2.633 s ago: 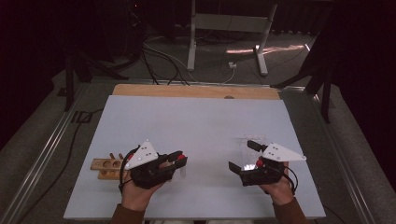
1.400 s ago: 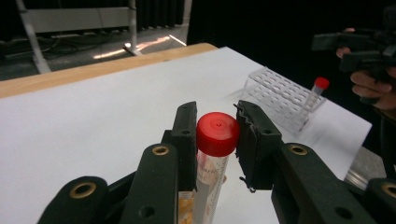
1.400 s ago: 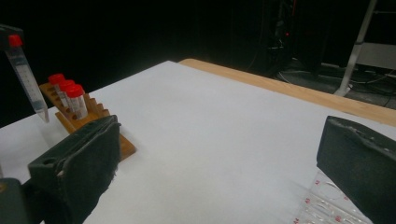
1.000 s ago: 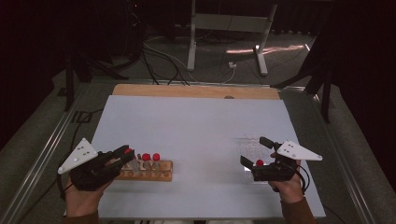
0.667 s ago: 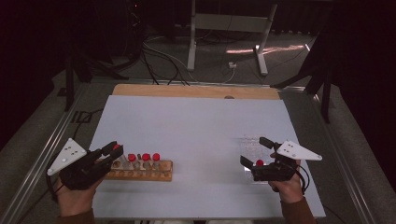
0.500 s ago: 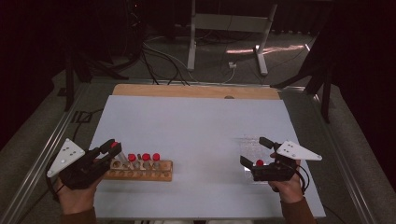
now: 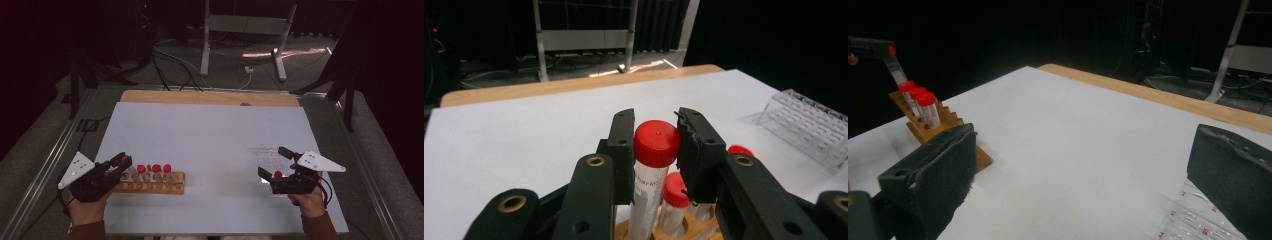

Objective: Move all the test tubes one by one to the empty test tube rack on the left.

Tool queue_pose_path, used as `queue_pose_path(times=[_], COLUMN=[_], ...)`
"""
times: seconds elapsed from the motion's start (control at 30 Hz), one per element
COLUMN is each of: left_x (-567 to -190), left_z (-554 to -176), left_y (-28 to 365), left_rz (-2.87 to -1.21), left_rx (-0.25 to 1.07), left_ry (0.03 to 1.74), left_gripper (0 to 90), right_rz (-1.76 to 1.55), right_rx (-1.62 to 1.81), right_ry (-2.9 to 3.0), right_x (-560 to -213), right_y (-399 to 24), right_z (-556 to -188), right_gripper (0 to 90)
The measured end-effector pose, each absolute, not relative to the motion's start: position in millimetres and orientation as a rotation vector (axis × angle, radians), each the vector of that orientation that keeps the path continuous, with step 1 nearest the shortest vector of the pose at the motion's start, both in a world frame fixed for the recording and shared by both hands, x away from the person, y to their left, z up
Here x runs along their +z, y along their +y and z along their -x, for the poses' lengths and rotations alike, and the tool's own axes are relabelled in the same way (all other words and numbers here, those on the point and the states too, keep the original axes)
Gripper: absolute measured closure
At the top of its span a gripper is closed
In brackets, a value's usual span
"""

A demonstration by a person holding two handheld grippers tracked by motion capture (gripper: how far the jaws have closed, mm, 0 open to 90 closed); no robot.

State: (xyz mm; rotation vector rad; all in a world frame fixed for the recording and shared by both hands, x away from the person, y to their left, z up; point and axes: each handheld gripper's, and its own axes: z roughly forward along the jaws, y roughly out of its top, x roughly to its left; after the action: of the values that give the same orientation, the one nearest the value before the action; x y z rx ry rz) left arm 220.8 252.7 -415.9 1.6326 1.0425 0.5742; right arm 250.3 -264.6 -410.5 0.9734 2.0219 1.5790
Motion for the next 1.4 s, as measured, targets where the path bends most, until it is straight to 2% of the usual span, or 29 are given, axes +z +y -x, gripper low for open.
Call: queue_pose_path(times=[0.47,1.1,1.23,1.33,1.4], left_x=[-435,-448,-447,-444,-443], left_z=[-226,-228,-228,-228,-227], left_y=[251,255,256,257,258], left_rz=[-1.711,-1.722,-1.702,-1.671,-1.647], left_rx=[0.539,0.512,0.510,0.543,0.546], left_ry=[1.047,1.066,1.066,1.098,1.102], left_gripper=[70.7,70.0,59.8,45.0,38.4], right_rz=[-0.972,-0.968,-0.968,-0.968,-0.971], right_rx=[1.575,1.577,1.579,1.578,1.573], right_ry=[2.025,2.013,2.005,1.997,1.993], right_x=[-412,-410,-409,-409,-408], right_y=[-265,-268,-271,-273,-275], right_z=[-250,-249,-249,-248,-248], right_gripper=[0.0,0.0,0.0,0.0,0.0])
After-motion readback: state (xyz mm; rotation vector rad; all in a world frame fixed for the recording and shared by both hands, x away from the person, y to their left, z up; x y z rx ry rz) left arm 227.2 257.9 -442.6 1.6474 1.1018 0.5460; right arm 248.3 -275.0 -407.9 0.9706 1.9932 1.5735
